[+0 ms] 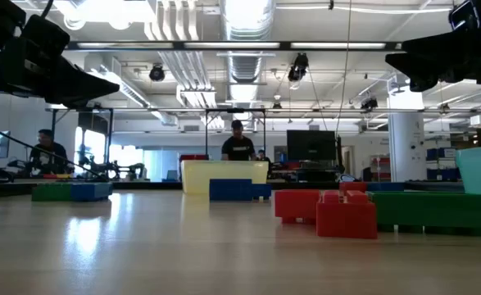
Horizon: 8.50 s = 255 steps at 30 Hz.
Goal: Sort & place blocks by color
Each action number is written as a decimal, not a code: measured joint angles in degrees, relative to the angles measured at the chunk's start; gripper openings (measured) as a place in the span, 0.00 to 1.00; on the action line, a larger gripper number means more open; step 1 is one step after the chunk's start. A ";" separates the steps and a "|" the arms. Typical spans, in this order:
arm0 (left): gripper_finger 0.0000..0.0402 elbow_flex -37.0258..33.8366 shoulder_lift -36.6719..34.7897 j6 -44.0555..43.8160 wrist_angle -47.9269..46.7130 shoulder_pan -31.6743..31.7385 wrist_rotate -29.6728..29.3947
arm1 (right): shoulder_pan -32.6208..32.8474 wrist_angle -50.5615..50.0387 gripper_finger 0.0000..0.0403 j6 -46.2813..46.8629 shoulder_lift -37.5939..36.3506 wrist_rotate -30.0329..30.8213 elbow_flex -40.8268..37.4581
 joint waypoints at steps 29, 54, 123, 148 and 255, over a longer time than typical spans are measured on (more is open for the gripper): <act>0.01 0.00 0.00 -0.02 0.02 0.00 -0.02 | 0.00 0.00 0.54 -0.01 -0.01 0.01 0.00; 0.01 0.00 -0.01 -0.01 0.02 0.02 -0.01 | 0.00 0.00 0.54 -0.01 -0.02 0.01 0.00; 0.00 29.69 36.20 -71.45 -27.14 -0.09 -21.49 | 0.00 14.48 0.54 0.42 -0.02 0.04 0.00; 0.02 48.98 71.62 -88.57 -59.75 -0.14 -0.12 | 0.00 15.92 0.54 0.39 -0.02 2.99 0.94; 0.38 72.74 76.48 -85.37 -76.48 -31.92 5.81 | -0.02 17.67 0.54 -4.91 -0.02 3.31 1.25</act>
